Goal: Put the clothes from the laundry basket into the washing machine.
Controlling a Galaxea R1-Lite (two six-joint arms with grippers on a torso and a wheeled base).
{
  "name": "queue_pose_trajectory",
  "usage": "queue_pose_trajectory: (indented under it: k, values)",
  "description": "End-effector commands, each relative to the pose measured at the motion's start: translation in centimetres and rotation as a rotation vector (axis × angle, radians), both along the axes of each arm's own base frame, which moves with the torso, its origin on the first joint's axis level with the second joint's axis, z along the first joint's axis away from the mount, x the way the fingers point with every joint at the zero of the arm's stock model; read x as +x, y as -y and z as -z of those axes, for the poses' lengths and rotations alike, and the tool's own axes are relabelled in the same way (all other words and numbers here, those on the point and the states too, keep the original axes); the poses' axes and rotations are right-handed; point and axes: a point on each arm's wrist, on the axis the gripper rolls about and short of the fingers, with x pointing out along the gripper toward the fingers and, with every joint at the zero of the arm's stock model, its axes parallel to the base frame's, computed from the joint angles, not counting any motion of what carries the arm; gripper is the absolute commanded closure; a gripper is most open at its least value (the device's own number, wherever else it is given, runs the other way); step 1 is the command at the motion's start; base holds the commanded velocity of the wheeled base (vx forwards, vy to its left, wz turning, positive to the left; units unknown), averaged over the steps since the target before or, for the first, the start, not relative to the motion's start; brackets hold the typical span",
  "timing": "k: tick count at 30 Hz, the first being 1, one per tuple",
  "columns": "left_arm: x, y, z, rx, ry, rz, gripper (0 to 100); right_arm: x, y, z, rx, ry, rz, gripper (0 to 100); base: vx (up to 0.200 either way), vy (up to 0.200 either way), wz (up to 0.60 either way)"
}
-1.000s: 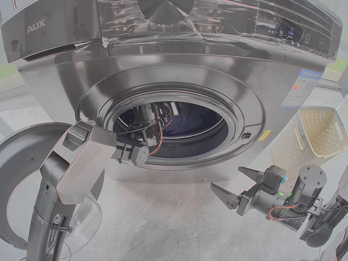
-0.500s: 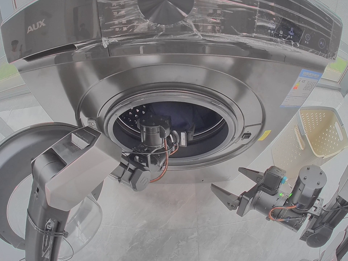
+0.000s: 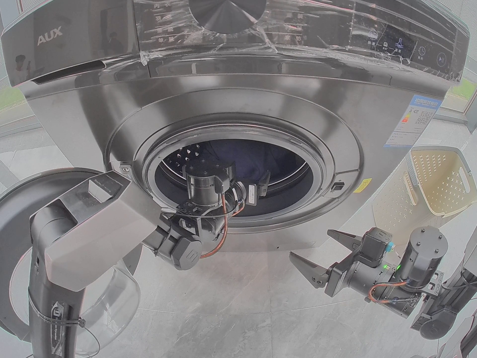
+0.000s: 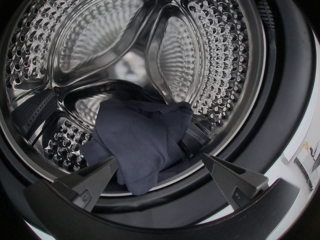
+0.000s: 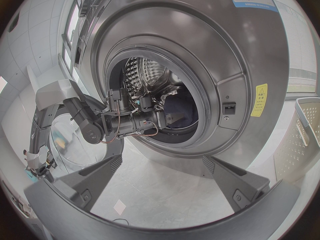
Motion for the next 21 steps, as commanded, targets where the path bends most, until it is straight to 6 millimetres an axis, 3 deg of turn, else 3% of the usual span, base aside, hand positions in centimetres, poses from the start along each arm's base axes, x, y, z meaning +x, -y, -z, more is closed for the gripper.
queue_pose_trajectory:
  k: [1, 5, 8, 11, 15, 21]
  values:
    - [-1.7, -0.2, 0.1, 0.014, -0.026, 0.032, 0, 0.1, 0.2, 0.0, 0.000, -0.001, 0.006, 0, 0.000, 0.000, 0.00]
    - [-5.5, 0.2, 1.0, 0.053, -0.077, 0.092, 0, -0.5, 0.7, 0.6, -0.036, -0.020, 0.006, 0, 0.000, 0.000, 0.00]
    - [-6.9, 0.1, 1.0, 0.047, -0.072, 0.113, 0, -0.9, 1.1, 1.0, -0.065, -0.027, 0.009, 0, 0.000, 0.000, 0.00]
    - [-10.1, -0.3, 0.4, 0.035, -0.064, 0.162, 0, -1.0, 2.6, 0.6, -0.078, -0.017, 0.052, 0, 0.000, 0.000, 0.00]
    - [-15.3, -1.8, -0.1, 0.023, -0.108, 0.278, 0, -0.4, 4.9, -0.2, -0.075, 0.027, 0.129, 0, 0.000, 0.000, 0.00]
    - [-20.0, -4.9, -0.6, 0.017, -0.109, 0.356, 0, -0.7, 6.8, -2.3, -0.021, 0.117, 0.137, 0, 0.000, 0.000, 0.00]
